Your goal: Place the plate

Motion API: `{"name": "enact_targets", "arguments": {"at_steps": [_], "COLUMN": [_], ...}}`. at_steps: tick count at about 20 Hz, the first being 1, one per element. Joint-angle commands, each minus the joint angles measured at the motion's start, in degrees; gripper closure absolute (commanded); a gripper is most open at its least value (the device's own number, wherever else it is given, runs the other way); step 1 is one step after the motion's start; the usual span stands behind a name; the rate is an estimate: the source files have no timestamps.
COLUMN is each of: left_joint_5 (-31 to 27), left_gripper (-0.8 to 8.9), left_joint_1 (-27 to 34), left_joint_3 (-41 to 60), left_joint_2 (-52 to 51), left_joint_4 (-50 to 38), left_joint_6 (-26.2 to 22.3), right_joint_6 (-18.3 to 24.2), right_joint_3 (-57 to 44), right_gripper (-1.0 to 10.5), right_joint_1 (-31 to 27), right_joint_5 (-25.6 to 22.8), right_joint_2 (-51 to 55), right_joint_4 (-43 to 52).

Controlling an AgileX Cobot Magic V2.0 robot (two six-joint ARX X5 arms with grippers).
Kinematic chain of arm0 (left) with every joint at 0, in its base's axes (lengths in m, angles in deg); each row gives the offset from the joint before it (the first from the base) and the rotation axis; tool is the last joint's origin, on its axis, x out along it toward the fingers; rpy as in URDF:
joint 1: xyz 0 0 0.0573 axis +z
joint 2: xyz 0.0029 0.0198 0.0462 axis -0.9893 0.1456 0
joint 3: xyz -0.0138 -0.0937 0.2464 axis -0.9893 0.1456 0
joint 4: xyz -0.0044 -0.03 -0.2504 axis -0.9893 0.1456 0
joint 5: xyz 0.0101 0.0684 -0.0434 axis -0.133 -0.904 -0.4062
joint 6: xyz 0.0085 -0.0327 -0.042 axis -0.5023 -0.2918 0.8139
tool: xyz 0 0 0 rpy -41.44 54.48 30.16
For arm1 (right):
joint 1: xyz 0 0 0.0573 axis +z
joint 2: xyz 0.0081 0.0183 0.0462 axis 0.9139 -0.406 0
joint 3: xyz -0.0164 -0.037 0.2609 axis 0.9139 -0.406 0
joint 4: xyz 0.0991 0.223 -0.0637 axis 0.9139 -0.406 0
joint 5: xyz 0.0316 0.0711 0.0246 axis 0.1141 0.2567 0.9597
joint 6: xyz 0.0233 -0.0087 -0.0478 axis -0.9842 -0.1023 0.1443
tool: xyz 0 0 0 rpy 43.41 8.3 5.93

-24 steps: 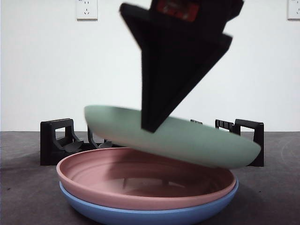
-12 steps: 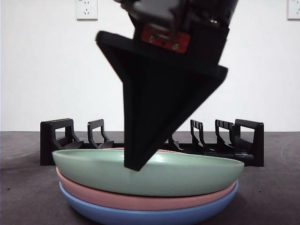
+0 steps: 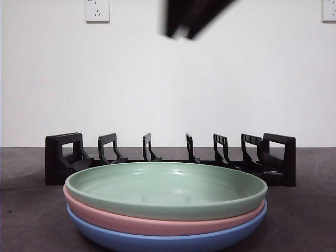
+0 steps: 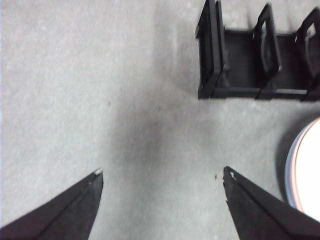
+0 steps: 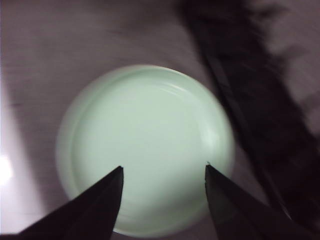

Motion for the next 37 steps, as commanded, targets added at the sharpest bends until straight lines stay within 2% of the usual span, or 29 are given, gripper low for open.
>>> {"name": "enact_targets", "arguments": {"at_steps": [1, 4, 6, 9, 11, 12, 13, 15, 24, 25, 27, 29, 31, 32, 34, 37], "left_joint_5": [-0.1, -0.1, -0.1, -0.1, -0.1, -0.1, -0.1, -0.2, -0.2, -0.2, -0.2, 0.1, 0.3, 0.3, 0.3, 3.5], "left_gripper": [4.30, 4.30, 4.30, 4.30, 4.43, 5.34, 8.47, 8.05, 8.05, 8.05, 8.05, 8.06, 8.06, 8.05, 8.05, 8.06], "left_joint_1": [-0.1, -0.1, -0.1, -0.2, -0.2, -0.2, -0.2, -0.2, -0.2, -0.1, 0.5, 2.0, 4.8, 6.7, 10.1, 13.2], "left_joint_3": [-1.2, -1.2, -1.2, -1.2, -1.2, -1.2, -1.2, -1.2, -1.2, -0.5, 7.1, 19.6, 31.1, 36.1, 42.4, 47.8], "left_joint_2": [0.4, 0.5, 0.7, 0.6, 0.6, 0.7, 0.7, 0.7, 0.1, -0.8, -5.7, -13.1, -21.3, -25.8, -32.5, -39.3], "left_joint_4": [-1.9, -4.1, -6.1, -8.3, -8.4, -8.9, -9.1, -10.7, -10.3, -11.5, -23.6, -40.2, -50.8, -53.4, -53.4, -52.9], "left_joint_6": [1.4, 1.4, 1.3, 1.2, 1.3, 1.3, 1.1, 1.1, 1.0, -2.5, -5.5, -10.7, -11.8, -11.8, -11.8, -11.8], "right_joint_6": [-0.3, 2.3, 2.6, 1.9, 1.8, 1.8, 2.1, 1.9, 1.9, 1.9, 1.9, 1.9, 1.9, 1.9, 1.9, 1.9], "right_joint_3": [-1.7, -2.5, -2.5, -2.5, -2.5, -2.5, -2.5, -2.5, -2.4, -2.4, -2.4, -2.4, -2.4, -2.4, -2.4, -2.5], "right_gripper": [6.9, 6.9, 6.9, 6.8, 6.9, 8.5, 9.2, 9.3, 9.3, 9.3, 9.3, 9.3, 9.3, 9.3, 9.3, 9.3], "right_joint_1": [-8.0, -21.2, -29.4, -36.7, -37.7, -38.0, -38.2, -38.2, -38.1, -38.1, -38.1, -38.1, -38.1, -38.1, -38.1, -38.1], "right_joint_5": [-0.2, -0.2, 0.5, 0.9, 1.7, 1.6, 1.6, 2.2, 1.7, 1.7, 1.7, 1.7, 1.7, 1.7, 1.7, 1.7], "right_joint_2": [4.5, 8.8, 9.5, 9.3, 9.4, 9.4, 9.3, 9.4, 9.8, 9.8, 9.8, 9.8, 9.8, 9.8, 9.8, 9.8], "right_joint_4": [-0.2, 0.4, 2.6, 3.0, 2.5, 3.3, 4.5, 6.0, 6.4, 6.4, 6.4, 6.4, 6.4, 6.4, 6.4, 6.4]}}
